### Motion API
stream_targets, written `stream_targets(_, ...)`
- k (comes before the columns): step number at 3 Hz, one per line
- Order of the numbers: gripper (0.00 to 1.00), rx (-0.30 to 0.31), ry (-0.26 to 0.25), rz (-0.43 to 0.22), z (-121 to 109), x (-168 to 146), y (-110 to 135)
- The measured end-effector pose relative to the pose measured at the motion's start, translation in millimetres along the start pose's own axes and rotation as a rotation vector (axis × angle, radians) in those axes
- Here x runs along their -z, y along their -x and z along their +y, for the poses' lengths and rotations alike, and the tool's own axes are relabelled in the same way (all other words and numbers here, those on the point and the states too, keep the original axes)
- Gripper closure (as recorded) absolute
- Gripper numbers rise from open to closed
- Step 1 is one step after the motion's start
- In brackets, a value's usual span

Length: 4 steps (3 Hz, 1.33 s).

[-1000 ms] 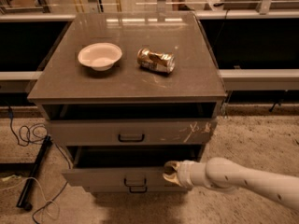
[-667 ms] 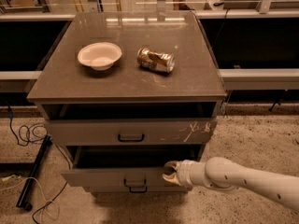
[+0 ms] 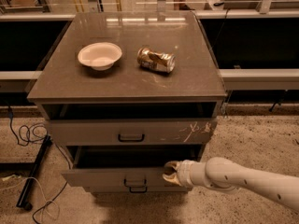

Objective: Open middle drawer

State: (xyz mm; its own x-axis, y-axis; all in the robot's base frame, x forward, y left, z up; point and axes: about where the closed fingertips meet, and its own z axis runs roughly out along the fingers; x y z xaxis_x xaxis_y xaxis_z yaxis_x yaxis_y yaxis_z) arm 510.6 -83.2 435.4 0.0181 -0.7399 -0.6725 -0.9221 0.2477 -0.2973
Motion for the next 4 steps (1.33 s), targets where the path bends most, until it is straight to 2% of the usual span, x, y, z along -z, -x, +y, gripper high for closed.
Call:
stream_targets(1,0.27,0.0,0.0,0.0,0.0,0.0,0.0)
stream_targets(2,0.04,0.0,0.0,0.0,0.0,0.0,0.0)
stream_targets(3,1.0,0.0,0.0,0.0,0.0,0.0,0.0)
stream_targets(4,1.0,0.001,0.001,0.0,0.5,-0.2,0.2)
